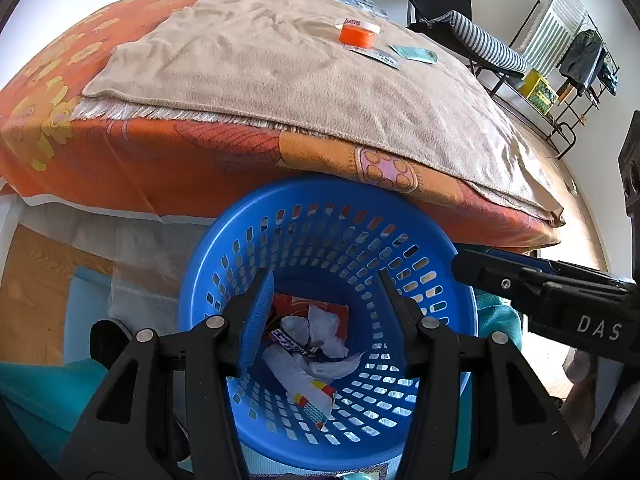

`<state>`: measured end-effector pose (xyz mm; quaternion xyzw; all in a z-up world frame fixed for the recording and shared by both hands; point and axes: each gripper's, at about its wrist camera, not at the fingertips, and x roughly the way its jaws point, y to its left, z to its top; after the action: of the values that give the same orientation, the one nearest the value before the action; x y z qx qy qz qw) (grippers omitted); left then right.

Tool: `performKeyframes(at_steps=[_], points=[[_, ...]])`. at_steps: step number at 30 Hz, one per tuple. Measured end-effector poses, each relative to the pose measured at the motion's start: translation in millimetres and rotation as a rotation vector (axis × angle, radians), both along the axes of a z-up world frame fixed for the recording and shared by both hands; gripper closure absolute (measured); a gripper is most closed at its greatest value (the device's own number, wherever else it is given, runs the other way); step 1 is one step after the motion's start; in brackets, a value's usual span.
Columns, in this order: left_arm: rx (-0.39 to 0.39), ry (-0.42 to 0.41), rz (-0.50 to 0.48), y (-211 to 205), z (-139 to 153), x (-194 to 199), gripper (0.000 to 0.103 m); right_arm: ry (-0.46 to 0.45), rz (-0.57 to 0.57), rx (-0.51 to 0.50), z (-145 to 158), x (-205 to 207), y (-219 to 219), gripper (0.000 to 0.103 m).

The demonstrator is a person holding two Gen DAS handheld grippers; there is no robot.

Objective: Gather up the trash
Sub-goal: 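Open the left tool over the basket while the right tool releases the tissue, then move both tools back over the towel toward the orange cap and blue tube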

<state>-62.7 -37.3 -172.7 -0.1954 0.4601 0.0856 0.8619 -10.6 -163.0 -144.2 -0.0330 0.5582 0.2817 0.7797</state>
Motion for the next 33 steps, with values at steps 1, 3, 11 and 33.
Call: performKeyframes(at_steps=[1,3,11,33], points=[[-0.001,-0.002,0.000,0.0,0.2,0.2,0.051,0.000,-0.002,0.002,0.9,0.4,-0.2,0.054],[-0.008,-0.008,-0.001,0.4,1.5,0.8,0.050,-0.004,-0.005,0.008,3.6,1.4,-0.7,0.053],[-0.028,-0.033,-0.011,4.6,11.8,8.5,0.050,-0.048,-0.017,0.040,20.1,6.4,0.3,0.045],[-0.121,-0.102,-0.030,50.0,64.7,99.0,0.040,-0.127,-0.159,0.189,65.9,108.2,-36.9,0.036]])
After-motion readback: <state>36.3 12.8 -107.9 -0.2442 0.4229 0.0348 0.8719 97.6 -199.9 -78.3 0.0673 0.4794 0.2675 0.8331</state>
